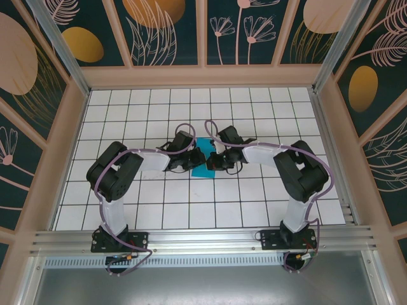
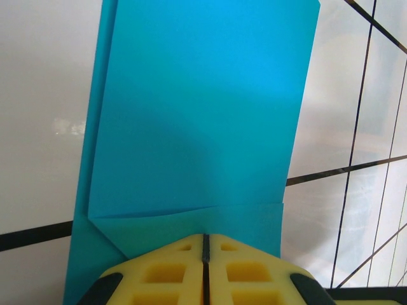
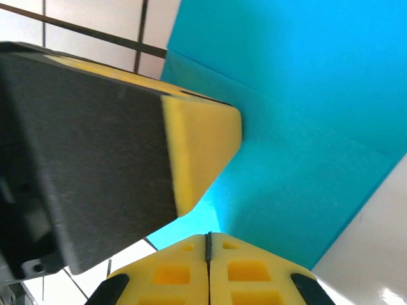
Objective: Fold a paper plane with a square sheet of paper (pick it up from the middle)
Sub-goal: Fold the triangle a second time at the center of the table.
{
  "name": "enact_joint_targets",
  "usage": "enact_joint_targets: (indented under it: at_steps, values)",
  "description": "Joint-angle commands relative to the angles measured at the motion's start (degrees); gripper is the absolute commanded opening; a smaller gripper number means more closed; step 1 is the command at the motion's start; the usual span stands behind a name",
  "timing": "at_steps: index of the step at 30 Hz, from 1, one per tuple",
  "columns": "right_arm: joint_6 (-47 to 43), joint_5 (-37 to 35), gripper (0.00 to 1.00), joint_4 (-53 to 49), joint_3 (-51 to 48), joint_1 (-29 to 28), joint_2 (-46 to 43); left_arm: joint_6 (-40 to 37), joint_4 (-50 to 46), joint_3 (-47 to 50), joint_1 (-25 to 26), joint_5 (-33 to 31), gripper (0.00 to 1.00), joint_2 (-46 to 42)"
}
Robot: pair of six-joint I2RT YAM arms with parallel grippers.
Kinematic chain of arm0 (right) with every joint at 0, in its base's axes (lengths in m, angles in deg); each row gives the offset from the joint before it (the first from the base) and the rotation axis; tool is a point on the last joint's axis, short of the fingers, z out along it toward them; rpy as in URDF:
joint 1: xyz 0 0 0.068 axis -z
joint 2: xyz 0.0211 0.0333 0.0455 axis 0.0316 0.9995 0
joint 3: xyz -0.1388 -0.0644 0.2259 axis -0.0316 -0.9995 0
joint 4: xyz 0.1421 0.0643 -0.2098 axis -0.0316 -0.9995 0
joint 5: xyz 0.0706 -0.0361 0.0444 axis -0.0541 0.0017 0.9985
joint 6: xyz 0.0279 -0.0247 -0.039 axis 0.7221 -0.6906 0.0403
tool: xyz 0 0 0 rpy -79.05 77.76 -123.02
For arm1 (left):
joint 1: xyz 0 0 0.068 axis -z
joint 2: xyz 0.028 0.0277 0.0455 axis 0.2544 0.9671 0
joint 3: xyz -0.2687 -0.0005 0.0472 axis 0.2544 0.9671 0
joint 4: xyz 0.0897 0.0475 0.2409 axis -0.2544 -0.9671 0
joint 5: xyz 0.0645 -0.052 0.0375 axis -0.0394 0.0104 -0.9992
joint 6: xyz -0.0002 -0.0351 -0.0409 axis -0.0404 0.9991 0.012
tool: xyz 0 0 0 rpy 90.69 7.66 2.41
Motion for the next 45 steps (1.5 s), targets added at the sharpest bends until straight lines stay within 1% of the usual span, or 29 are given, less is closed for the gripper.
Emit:
enact_joint_targets:
  at_steps: [1,8,11,16,20,29,40,45]
  values:
    - [0.35,-0.59,0.08,0.19,1.39,0.15,1.42,0.61,-6.39,2.61,0.05,-2.73,0.10,2.93]
    - [-1.30,-0.42,0.08,-2.68,-0.96,0.15,1.93,0.96,-6.47,2.56,0.09,-3.06,0.10,3.03]
    - [-3.06,0.82,0.08,-6.03,-2.74,0.16,0.87,1.12,-6.60,2.75,0.14,-3.33,0.10,3.04]
    - [-3.20,1.19,0.08,-7.70,-7.57,0.17,-2.92,1.42,-6.55,3.01,0.12,-3.61,0.10,3.03]
    - [-2.47,-0.16,0.08,-7.30,-9.33,0.57,-4.98,1.38,-6.44,2.79,0.14,-3.53,0.10,3.12]
    - [0.53,-1.12,0.05,-2.14,-5.90,0.78,-9.06,0.98,-6.24,2.59,0.13,-2.97,0.10,2.76]
    - [1.66,-1.99,0.05,-0.02,-5.95,0.85,-5.03,0.62,-5.82,2.07,0.10,-2.22,0.10,2.42]
    - [1.37,-2.24,0.05,-0.28,-6.68,0.82,-3.76,0.30,-3.25,2.21,0.14,-0.35,0.11,1.34]
